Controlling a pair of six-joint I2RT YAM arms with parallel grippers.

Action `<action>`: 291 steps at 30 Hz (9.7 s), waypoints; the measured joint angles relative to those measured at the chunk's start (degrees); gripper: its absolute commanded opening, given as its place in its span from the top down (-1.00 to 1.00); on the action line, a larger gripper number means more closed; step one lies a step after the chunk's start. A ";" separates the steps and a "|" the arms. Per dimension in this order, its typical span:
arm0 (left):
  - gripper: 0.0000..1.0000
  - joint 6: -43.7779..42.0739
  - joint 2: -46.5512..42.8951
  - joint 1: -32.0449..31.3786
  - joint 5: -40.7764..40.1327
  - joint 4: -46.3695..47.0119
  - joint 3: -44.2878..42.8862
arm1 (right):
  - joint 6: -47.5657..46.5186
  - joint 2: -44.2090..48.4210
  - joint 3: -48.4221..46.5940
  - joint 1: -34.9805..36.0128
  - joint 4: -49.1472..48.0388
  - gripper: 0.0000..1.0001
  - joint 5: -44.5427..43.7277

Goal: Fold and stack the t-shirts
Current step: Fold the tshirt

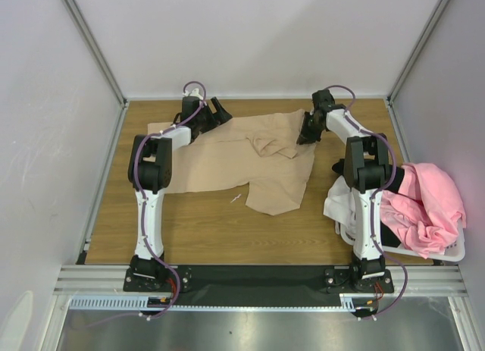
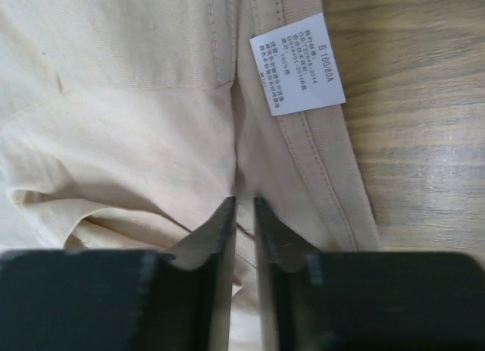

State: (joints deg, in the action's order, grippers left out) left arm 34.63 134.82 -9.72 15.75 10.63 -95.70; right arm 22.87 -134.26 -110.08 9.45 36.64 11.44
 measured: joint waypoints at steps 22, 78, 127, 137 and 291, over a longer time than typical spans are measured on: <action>-0.91 -0.22 0.00 0.00 0.11 0.00 0.00 | 1.97 0.02 0.24 -0.79 -3.02 0.53 5.01; -0.91 -0.22 0.00 0.00 0.11 -0.02 0.00 | 0.92 -0.33 0.00 -0.33 -0.85 1.00 1.38; -0.86 -23.06 -17.94 -23.06 -14.95 -11.10 6.14 | 0.92 2.69 -5.88 -4.57 -5.03 0.26 7.30; -0.78 -20.55 -17.92 -26.05 -28.02 -15.61 8.24 | 0.22 9.55 4.70 -4.31 -6.32 0.26 8.33; 0.99 -16.72 -14.01 -27.36 -30.69 -14.97 14.67 | -0.92 12.02 9.90 -2.67 -6.93 0.42 10.01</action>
State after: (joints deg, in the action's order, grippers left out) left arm 17.91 120.81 -37.08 -14.94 -4.34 -81.03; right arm 21.96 -122.23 -100.18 6.79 29.71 21.45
